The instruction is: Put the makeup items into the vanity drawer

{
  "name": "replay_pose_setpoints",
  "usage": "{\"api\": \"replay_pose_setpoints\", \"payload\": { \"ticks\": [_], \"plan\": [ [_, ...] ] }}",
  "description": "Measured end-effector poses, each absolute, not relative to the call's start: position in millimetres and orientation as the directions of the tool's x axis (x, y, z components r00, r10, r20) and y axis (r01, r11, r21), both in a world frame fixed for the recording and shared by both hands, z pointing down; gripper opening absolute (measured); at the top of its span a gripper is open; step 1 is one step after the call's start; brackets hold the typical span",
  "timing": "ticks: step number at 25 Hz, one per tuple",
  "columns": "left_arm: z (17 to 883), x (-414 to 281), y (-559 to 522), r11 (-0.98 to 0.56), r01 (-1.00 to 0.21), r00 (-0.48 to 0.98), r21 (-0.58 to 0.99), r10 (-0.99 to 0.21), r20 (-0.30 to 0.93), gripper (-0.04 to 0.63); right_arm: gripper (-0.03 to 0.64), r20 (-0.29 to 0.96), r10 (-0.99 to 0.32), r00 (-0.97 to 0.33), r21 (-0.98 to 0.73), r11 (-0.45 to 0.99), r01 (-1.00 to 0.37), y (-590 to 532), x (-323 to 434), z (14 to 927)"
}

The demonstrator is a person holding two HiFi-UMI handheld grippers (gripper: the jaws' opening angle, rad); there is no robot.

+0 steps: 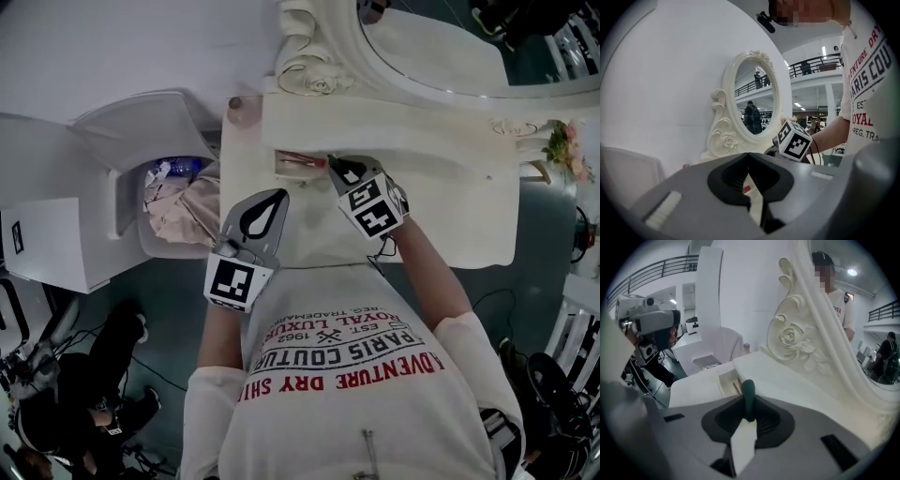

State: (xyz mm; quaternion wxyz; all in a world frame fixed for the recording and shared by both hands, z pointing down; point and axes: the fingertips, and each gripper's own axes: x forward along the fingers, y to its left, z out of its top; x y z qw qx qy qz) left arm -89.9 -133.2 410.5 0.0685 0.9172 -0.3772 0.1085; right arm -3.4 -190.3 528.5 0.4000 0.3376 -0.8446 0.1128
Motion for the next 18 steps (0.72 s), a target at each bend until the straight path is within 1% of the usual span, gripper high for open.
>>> {"api": "replay_pose_setpoints", "payload": {
  "ticks": [6,10,13,14,16,18],
  "plan": [
    [416.3,-142.4,-136.0,-0.667,-0.745,0.652,0.030,-0.717,0.246,0.011,0.063,0.769,-0.437,-0.466,0.068,0.781,-0.621,-196.5,-53.3,539.1],
    [420.7,-162.8,-135.3,-0.637,-0.769,0.626,0.054,-0.734,0.265,0.011,0.076,0.792,-0.403,-0.459,0.051,0.792,-0.608,-200.9,-72.1,550.4],
    [424.4,-171.1,-136.0,-0.637,-0.770,0.623,0.038,-0.737,0.263,0.011,0.086,0.806,-0.367,-0.465,0.016,0.798,-0.603,-200.2,-79.1,560.0],
    [425.8,-172.8,-136.2,-0.634,-0.772,0.620,0.041,-0.737,0.267,0.011,0.096,0.806,-0.354,-0.474,-0.008,0.794,-0.608,-199.3,-80.9,562.6],
    [428.8,-174.5,-136.6,-0.622,-0.780,0.612,0.064,-0.738,0.284,0.011,0.153,0.803,-0.335,-0.493,-0.056,0.780,-0.623,-198.1,-82.9,566.2],
    [431.5,-173.8,-137.3,-0.611,-0.787,0.605,0.085,-0.739,0.297,0.011,0.169,0.800,-0.335,-0.497,-0.073,0.769,-0.635,-199.7,-80.9,567.3]
  ]
}}
